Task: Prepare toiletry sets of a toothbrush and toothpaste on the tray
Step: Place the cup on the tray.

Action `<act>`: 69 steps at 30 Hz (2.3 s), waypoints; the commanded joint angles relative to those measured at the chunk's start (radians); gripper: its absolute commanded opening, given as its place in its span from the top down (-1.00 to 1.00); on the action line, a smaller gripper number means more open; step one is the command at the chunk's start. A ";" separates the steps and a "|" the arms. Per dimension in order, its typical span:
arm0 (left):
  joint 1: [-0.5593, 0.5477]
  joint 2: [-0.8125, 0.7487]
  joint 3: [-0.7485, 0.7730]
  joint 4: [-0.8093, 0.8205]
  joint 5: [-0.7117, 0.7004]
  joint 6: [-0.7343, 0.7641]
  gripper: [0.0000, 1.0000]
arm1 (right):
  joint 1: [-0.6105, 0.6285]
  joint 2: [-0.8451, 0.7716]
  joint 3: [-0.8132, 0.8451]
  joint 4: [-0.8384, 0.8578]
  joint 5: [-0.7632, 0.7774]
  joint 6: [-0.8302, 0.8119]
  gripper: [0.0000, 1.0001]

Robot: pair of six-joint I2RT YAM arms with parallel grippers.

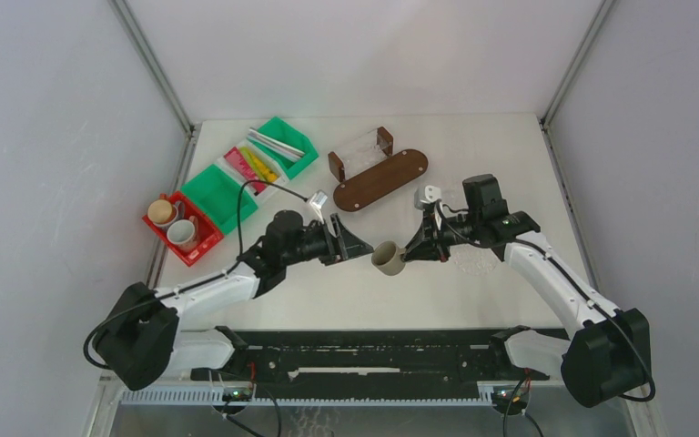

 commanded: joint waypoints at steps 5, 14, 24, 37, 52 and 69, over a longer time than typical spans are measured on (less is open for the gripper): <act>-0.073 0.097 0.125 0.080 0.069 -0.049 -0.03 | 0.013 -0.029 0.034 0.027 -0.039 -0.035 1.00; -0.096 0.158 0.157 0.099 0.114 -0.051 0.99 | 0.030 -0.032 0.026 0.015 -0.011 -0.068 1.00; -0.126 0.042 0.321 -0.414 -0.187 0.268 1.00 | 0.102 -0.014 0.025 -0.030 0.148 -0.144 0.18; -0.212 0.118 0.545 -0.779 -0.380 0.479 1.00 | 0.223 0.033 0.026 -0.027 0.358 -0.187 0.10; -0.252 0.159 0.607 -0.788 -0.371 0.491 1.00 | 0.304 0.064 0.026 0.009 0.423 -0.157 0.13; -0.251 -0.023 0.494 -0.630 -0.444 0.528 0.09 | 0.271 0.036 0.070 -0.094 0.335 -0.197 1.00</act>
